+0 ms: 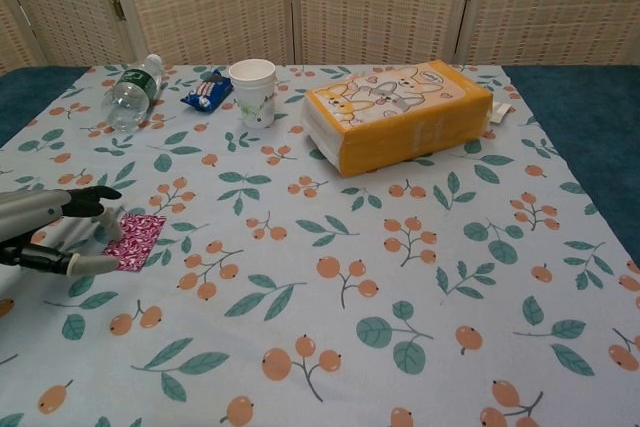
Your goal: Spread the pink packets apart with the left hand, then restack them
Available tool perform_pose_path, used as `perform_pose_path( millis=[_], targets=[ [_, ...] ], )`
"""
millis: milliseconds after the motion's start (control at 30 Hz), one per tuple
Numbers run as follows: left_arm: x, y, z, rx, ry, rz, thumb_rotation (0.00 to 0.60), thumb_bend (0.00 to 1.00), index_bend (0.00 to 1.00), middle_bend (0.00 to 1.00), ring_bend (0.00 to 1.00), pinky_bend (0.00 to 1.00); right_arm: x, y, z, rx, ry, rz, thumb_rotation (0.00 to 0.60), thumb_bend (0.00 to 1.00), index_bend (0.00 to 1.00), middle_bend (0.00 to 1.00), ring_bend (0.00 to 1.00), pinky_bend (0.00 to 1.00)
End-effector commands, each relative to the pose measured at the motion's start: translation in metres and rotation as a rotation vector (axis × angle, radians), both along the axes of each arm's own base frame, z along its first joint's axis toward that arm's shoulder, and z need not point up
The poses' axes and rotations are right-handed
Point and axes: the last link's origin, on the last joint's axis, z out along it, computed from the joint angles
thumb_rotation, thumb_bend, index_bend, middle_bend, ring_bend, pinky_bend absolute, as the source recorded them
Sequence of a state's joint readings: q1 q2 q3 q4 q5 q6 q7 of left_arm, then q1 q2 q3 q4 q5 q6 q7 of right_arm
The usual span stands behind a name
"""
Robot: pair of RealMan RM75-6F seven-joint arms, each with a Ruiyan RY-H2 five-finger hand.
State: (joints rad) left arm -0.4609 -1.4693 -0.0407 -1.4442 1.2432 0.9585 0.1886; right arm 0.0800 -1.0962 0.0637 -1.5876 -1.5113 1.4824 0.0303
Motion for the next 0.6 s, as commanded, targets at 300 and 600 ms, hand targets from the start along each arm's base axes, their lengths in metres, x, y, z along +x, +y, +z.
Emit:
perform_pose_path(
  millis=[300,600],
  targets=[
    [0.007,-0.001,-0.006,0.0,0.012,-0.03,0.208,0.14,0.33,0.04,0.0,0.0,-0.002,0.002,0.001,-0.001,-0.004,-0.005,0.6,0.39,0.04,0.03,0.0,0.0],
    [0.025,-0.002,-0.015,-0.021,0.014,-0.072,0.209,0.14,0.33,0.03,0.0,0.0,-0.003,0.005,0.003,-0.01,-0.009,-0.009,0.6,0.39,0.04,0.03,0.0,0.0]
  ],
)
